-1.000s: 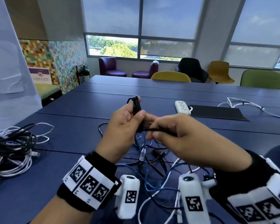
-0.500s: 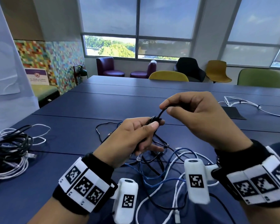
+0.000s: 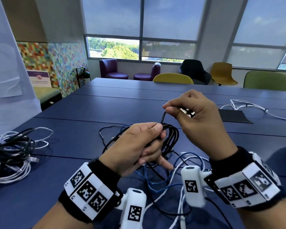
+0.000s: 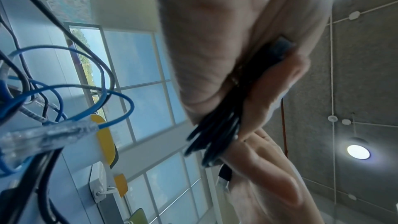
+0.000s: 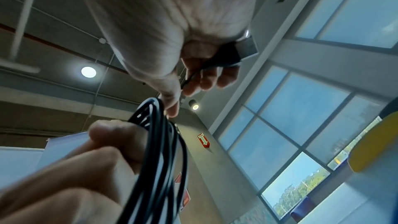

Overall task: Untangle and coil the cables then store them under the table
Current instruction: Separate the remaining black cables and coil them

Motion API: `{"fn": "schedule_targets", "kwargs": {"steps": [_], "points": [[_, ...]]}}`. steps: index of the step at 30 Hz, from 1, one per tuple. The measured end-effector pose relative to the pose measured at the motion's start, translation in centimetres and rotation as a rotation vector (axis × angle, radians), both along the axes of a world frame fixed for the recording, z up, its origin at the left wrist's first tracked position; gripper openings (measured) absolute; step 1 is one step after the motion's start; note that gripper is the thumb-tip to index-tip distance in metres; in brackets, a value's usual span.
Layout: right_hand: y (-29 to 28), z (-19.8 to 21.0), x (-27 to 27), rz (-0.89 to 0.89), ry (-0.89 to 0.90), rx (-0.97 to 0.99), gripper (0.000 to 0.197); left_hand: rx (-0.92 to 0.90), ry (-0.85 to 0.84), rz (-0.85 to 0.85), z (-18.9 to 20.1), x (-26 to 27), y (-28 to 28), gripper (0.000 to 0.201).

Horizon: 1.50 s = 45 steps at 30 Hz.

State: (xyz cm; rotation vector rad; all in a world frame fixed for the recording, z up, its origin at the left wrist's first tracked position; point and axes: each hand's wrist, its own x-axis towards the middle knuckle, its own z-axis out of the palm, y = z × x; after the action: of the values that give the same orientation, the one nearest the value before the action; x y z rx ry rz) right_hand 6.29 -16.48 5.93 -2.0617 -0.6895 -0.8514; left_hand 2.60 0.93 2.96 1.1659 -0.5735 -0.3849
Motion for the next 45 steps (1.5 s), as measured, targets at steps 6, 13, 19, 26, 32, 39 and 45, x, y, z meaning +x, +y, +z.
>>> {"fn": "schedule_targets", "kwargs": {"steps": [6, 13, 19, 26, 32, 39, 45], "points": [[0.4, 0.6, -1.1, -0.166, -0.312, 0.035, 0.012, -0.109, 0.089, 0.131, -0.1, 0.1, -0.9, 0.032], [2.2, -0.6, -2.0, -0.059, -0.002, -0.17, 0.03, -0.236, 0.168, 0.219, 0.0, 0.5, -0.7, 0.036], [2.2, -1.0, -1.4, 0.236, 0.483, 0.016, 0.049, -0.186, 0.134, 0.249, -0.2, 0.6, -0.8, 0.039], [2.8, -1.7, -1.7, 0.204, 0.318, 0.087, 0.052, -0.03, -0.077, 0.591, -0.7, 0.7, -2.0, 0.041], [3.6, -1.9, -2.2, 0.009, 0.008, -0.129, 0.057, 0.038, -0.126, 0.75, -1.2, 1.1, -2.3, 0.037], [3.5, -2.1, -2.2, -0.117, 0.017, -0.189, 0.036, 0.179, -0.16, 0.704, -0.7, 0.9, -1.5, 0.045], [2.9, -1.7, -1.9, -0.122, 0.105, -0.221, 0.015, 0.14, -0.148, 0.655, -0.7, 1.1, -1.2, 0.037]]}}
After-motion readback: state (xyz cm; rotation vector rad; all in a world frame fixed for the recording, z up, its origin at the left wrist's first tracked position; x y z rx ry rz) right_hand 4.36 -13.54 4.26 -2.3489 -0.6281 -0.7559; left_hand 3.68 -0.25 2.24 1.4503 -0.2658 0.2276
